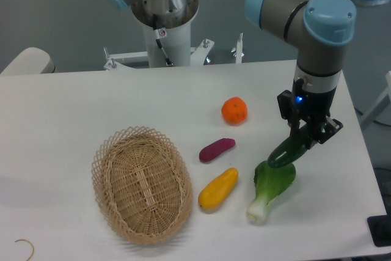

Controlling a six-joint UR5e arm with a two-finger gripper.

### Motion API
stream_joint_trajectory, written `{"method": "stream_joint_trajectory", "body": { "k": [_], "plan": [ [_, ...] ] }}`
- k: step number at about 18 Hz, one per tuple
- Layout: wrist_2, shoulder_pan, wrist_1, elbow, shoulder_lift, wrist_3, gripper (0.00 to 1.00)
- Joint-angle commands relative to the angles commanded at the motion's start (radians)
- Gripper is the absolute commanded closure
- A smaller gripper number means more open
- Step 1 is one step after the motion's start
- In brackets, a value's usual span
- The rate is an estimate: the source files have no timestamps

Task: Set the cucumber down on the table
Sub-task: 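Lift the green cucumber with the gripper away from the bok choy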

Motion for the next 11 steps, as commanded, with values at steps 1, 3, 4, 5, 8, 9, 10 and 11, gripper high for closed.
{"method": "stream_joint_trajectory", "body": {
  "k": [1,3,4,5,8,9,10,11],
  "plan": [
    [0.002,-0.002,0.000,-0.005,-0.002,0.000,0.61],
    [0.002,0.000,0.008,-0.014,-0.002,0.015,0.61],
    [0.003,0.005,0.017,-0.018,-0.002,0.034,0.61],
    [0.002,0.008,0.020,-0.025,-0.005,0.058,0.61],
    [0.015,0.023,0.046,-0.054,-0.015,0.155,0.62],
    [0.024,0.049,0.070,-0.066,-0.018,0.191,0.62],
    [0.026,0.073,0.089,-0.080,-0.023,0.228,0.62],
    [0.026,0.086,0.106,-0.092,-0.029,0.277,0.62]
  ]
}}
